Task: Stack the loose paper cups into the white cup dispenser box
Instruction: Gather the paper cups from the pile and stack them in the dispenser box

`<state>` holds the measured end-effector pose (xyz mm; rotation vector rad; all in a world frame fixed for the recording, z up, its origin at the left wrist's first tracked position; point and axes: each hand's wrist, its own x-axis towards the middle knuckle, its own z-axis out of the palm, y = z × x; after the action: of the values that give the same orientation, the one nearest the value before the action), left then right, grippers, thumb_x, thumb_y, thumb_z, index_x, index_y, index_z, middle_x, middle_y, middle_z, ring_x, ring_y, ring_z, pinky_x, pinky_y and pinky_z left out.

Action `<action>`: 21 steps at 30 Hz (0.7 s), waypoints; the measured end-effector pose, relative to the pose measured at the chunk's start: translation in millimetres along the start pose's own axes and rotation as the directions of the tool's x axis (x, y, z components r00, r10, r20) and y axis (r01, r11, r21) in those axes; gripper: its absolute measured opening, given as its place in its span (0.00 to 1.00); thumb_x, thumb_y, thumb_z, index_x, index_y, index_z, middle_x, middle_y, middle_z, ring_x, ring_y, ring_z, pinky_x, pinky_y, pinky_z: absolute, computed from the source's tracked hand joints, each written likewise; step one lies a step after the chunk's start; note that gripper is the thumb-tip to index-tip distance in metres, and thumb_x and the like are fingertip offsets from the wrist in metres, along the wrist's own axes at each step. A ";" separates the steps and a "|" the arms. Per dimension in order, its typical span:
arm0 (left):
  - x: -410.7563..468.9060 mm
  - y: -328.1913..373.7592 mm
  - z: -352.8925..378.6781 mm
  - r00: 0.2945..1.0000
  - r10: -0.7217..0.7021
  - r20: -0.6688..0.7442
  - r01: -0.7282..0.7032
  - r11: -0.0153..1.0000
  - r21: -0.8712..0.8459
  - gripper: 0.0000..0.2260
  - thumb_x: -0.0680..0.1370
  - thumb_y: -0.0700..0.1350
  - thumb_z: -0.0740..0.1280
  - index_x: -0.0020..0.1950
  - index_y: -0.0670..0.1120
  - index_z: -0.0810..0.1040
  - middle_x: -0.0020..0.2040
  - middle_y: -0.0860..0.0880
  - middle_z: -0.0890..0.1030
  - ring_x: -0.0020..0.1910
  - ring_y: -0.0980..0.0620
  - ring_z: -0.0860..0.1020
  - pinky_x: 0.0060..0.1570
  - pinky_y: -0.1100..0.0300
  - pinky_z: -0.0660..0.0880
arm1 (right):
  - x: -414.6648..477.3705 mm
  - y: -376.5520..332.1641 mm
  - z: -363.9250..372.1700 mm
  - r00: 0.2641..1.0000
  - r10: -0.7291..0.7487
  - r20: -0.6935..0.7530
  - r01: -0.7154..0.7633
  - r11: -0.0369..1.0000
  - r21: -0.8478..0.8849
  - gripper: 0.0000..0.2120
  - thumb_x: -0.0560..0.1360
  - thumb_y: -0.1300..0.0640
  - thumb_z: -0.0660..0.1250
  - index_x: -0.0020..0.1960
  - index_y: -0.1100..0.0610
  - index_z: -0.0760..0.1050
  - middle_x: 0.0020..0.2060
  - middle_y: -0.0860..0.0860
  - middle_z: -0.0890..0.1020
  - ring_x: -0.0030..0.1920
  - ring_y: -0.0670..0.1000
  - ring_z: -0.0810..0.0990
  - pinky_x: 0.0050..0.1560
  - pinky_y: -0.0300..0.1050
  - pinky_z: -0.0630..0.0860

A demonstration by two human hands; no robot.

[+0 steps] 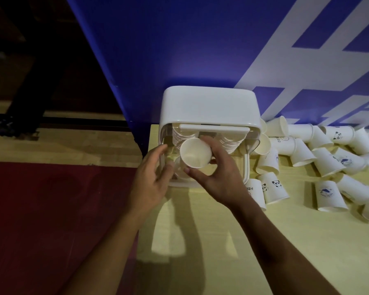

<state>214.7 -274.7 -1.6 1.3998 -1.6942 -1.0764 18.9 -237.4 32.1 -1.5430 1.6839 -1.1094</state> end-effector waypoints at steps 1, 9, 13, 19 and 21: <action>-0.2 0.1 -1.8 1.000 -0.002 -0.005 0.002 0.999 -0.033 0.25 0.82 0.59 0.62 0.77 0.51 0.72 0.73 0.55 0.76 0.71 0.58 0.74 0.69 0.56 0.74 | 1.7 3.9 5.4 1.000 -0.005 0.007 0.005 1.000 -0.004 0.34 0.70 0.43 0.80 0.72 0.46 0.70 0.67 0.38 0.76 0.65 0.46 0.78 0.60 0.51 0.79; 3.8 2.5 7.0 1.000 -0.022 0.004 0.022 0.997 -0.078 0.22 0.84 0.55 0.59 0.75 0.50 0.75 0.70 0.55 0.79 0.69 0.60 0.75 0.69 0.58 0.73 | -3.6 25.2 24.0 0.999 -0.011 0.030 0.013 0.998 -0.066 0.34 0.70 0.42 0.80 0.71 0.50 0.70 0.62 0.39 0.79 0.61 0.44 0.80 0.58 0.50 0.79; 10.2 -6.3 15.8 0.994 -0.037 0.104 0.035 0.999 0.013 0.21 0.84 0.58 0.59 0.74 0.53 0.76 0.69 0.55 0.79 0.68 0.56 0.77 0.64 0.47 0.78 | -3.7 34.9 29.6 1.000 0.010 0.030 -0.007 0.994 -0.107 0.34 0.70 0.42 0.80 0.71 0.51 0.72 0.62 0.42 0.81 0.59 0.43 0.80 0.57 0.43 0.78; 17.2 -26.7 26.0 0.983 -0.025 0.180 -0.017 0.974 0.226 0.17 0.86 0.49 0.61 0.75 0.49 0.74 0.69 0.51 0.77 0.67 0.52 0.76 0.65 0.48 0.76 | -4.9 49.8 36.4 0.995 0.056 0.082 -0.045 0.990 -0.132 0.36 0.69 0.39 0.80 0.71 0.48 0.71 0.62 0.41 0.80 0.60 0.43 0.80 0.58 0.42 0.78; 18.1 -29.6 26.9 0.983 -0.038 0.178 -0.008 0.967 0.254 0.18 0.86 0.49 0.60 0.76 0.49 0.73 0.71 0.50 0.76 0.70 0.51 0.74 0.67 0.49 0.74 | -5.2 52.1 36.9 0.993 0.066 0.100 -0.050 0.987 -0.153 0.36 0.69 0.38 0.79 0.72 0.47 0.70 0.63 0.41 0.79 0.61 0.42 0.79 0.58 0.40 0.77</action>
<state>199.8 -290.2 -39.9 1.5107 -2.0151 -1.0511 25.9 -240.3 -31.6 -1.6045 1.7627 -0.8731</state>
